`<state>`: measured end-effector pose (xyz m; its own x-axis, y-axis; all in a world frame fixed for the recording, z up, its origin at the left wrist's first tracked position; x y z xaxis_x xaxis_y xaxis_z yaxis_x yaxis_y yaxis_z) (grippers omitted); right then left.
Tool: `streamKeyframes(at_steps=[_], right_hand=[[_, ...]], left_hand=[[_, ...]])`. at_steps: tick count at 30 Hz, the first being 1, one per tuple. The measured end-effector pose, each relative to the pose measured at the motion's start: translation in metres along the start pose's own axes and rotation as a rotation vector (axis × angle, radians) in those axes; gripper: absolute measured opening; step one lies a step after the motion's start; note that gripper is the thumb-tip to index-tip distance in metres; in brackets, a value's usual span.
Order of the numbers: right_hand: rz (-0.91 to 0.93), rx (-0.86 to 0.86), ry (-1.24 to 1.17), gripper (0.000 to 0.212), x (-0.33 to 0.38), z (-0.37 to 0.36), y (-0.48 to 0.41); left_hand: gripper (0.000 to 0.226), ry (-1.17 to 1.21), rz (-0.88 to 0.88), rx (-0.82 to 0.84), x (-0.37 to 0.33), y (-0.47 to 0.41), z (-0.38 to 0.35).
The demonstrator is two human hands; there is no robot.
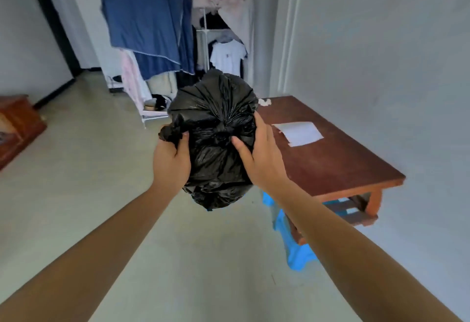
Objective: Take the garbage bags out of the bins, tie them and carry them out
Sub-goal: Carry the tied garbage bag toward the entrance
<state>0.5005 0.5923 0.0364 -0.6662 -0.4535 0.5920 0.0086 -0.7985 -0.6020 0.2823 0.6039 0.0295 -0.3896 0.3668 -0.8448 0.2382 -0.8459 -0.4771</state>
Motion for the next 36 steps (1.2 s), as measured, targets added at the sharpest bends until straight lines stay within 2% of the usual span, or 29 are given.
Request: streamKeyframes(at_steps=[4, 7, 12, 17, 26, 31, 36], right_hand=[[0.132, 0.084, -0.100, 0.074, 0.069, -0.099, -0.054], [0.205, 0.125, -0.162, 0.074, 0.110, -0.164, -0.081], [0.285, 0.197, -0.239, 0.075, 0.151, -0.267, -0.118], [0.327, 0.254, -0.295, 0.075, 0.158, -0.371, -0.181], [0.327, 0.285, -0.357, 0.075, 0.139, -0.541, -0.373], [0.358, 0.357, -0.399, 0.075, 0.154, -0.634, -0.455], [0.376, 0.437, -0.430, 0.076, 0.164, -0.743, -0.511]], left_hand=[[0.022, -0.083, 0.030, -0.160, 0.030, -0.043, 0.103], [0.024, -0.135, 0.052, -0.246, 0.054, -0.064, 0.165], [0.022, -0.200, 0.058, -0.375, 0.107, -0.103, 0.238], [0.024, -0.242, 0.101, -0.437, 0.164, -0.174, 0.271], [0.018, -0.229, 0.196, -0.405, 0.275, -0.396, 0.289], [0.014, -0.263, 0.207, -0.438, 0.328, -0.483, 0.323], [0.028, -0.287, 0.206, -0.459, 0.404, -0.558, 0.365]])
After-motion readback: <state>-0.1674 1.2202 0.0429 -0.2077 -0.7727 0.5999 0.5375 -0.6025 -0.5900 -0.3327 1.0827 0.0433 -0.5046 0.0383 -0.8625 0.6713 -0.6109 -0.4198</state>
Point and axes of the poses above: each hand's wrist, its own y-axis away from the middle knuckle, its own z-axis out of the back of the hand, x = y × z, the point moved 6 cm from there along -y, towards the middle knuckle, and after that the axes turned 3 degrees about x, right-handed, at the moved point
